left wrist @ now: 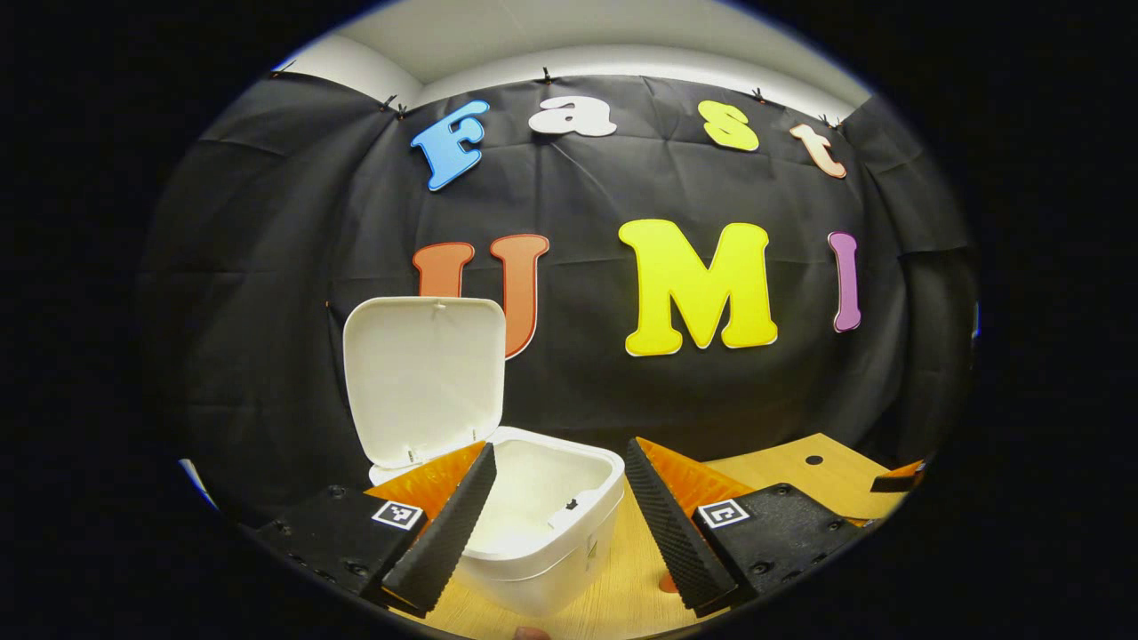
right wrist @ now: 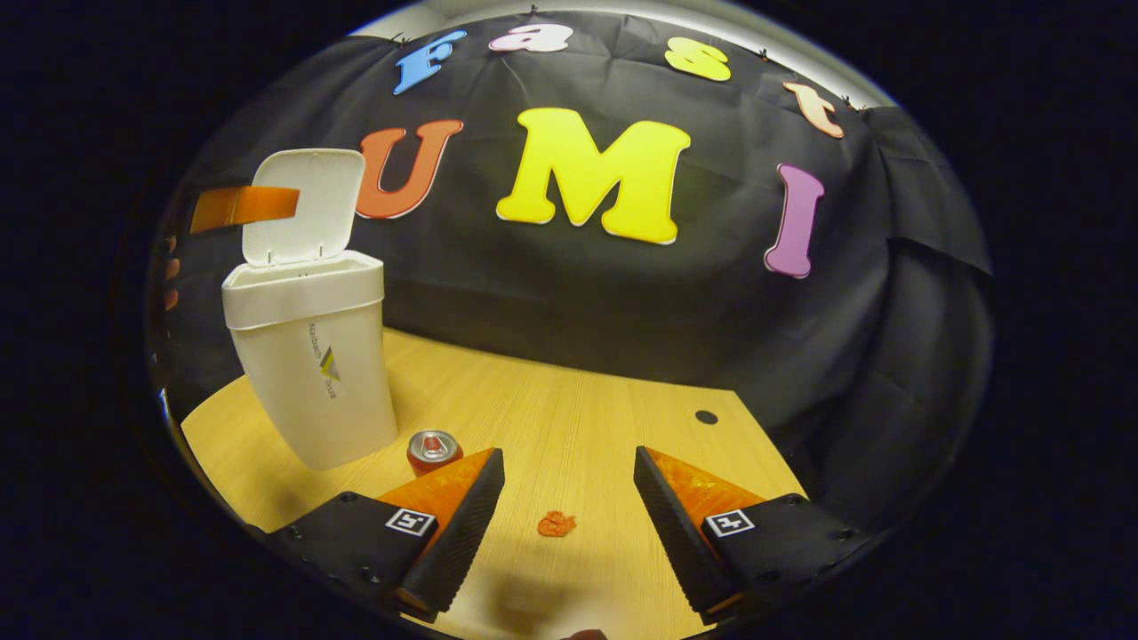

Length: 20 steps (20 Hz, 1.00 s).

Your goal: Press the lid of the desktop garbage bin to open it, pick up the crumpled paper on the desktop and throw it into the bin, then pick up the pop can on the desktop and drop it into the bin, and finally close the garbage bin lid.

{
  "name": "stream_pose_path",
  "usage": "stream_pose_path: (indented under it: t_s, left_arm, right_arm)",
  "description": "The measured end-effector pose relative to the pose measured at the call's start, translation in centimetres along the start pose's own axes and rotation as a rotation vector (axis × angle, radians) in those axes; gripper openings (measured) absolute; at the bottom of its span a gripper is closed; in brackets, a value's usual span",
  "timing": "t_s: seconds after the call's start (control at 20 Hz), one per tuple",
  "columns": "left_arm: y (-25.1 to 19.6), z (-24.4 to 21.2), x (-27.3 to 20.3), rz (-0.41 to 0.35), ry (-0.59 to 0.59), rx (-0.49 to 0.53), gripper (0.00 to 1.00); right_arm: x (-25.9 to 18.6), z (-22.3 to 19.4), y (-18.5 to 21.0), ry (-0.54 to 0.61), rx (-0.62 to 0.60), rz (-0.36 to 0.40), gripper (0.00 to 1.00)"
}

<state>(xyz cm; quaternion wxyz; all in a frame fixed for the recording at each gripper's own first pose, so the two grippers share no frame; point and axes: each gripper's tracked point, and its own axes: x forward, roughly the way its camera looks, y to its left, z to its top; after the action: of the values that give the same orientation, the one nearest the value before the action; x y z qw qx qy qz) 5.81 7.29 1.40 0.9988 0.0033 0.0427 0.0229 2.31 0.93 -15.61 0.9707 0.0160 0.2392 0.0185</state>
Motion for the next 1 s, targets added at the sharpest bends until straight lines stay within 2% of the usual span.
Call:
stream_pose_path:
  t_s: [0.4,1.0]
  left_arm:
    - [0.1,0.3,-0.8,0.002,-0.012,0.012,0.96]
    - [0.8,0.1,-1.9,0.018,0.001,0.002,0.96]
  right_arm:
    - [4.7,-7.7,1.4,0.269,0.019,0.061,0.94]
    - [10.2,-12.9,0.9,0.451,0.048,0.046,0.95]
